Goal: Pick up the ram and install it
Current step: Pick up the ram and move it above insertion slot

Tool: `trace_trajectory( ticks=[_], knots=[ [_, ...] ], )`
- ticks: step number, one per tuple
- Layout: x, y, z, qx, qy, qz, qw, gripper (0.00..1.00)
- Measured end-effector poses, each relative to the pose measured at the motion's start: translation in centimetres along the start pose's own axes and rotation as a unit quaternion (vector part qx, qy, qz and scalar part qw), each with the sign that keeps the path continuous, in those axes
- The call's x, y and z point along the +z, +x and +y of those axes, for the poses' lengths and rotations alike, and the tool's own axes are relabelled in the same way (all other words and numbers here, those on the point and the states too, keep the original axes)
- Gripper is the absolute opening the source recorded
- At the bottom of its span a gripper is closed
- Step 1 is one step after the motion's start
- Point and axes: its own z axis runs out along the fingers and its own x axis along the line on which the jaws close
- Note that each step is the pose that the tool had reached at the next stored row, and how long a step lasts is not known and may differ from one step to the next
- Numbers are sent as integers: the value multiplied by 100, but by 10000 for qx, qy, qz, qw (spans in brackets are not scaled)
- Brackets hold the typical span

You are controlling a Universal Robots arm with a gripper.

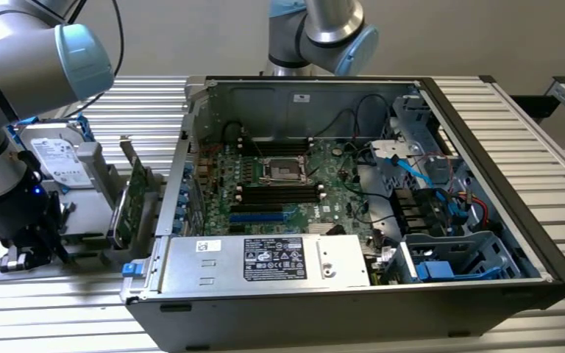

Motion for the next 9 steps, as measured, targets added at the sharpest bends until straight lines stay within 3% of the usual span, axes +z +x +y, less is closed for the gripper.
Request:
trace_trajectory(
  ticks=[1,9],
  knots=[
    [0,0,0,0,0,0,10000,14],
    [0,0,0,0,0,0,10000,14]
  ],
)
